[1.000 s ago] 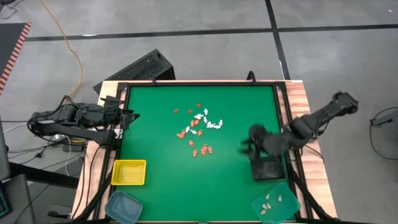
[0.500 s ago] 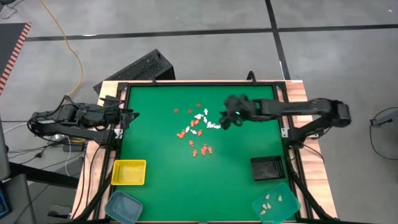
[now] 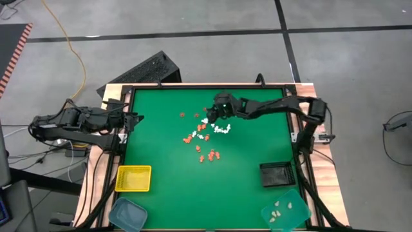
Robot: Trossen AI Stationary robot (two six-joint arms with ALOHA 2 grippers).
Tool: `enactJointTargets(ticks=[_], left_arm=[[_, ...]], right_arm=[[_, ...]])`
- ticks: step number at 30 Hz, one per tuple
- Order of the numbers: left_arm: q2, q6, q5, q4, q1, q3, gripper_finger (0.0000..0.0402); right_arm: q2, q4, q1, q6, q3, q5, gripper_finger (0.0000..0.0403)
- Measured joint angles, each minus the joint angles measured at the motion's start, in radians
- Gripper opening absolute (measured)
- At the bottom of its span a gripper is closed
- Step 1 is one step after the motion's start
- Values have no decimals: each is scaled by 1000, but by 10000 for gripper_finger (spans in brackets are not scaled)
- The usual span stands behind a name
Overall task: Sort Halloween decoration
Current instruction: Put the orange pumpkin toy into the black bin
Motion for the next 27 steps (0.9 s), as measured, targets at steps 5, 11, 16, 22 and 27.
enactJointTargets(ticks=[5,11,16,22,27], left_arm=[[0,0,-7,0,0,0,261],[0,0,-9,0,0,0,261],[0,3,-11,0,0,0,261],[0,20,-11,-1,0,0,261],[0,27,-11,-1,0,0,261]], right_arm=[[82,65,22,-27,16,46,203],[181,48,29,-71,122,88,203],[255,-78,29,-79,244,131,203],[265,-170,29,-70,274,189,203],[267,-202,26,-52,273,185,203]])
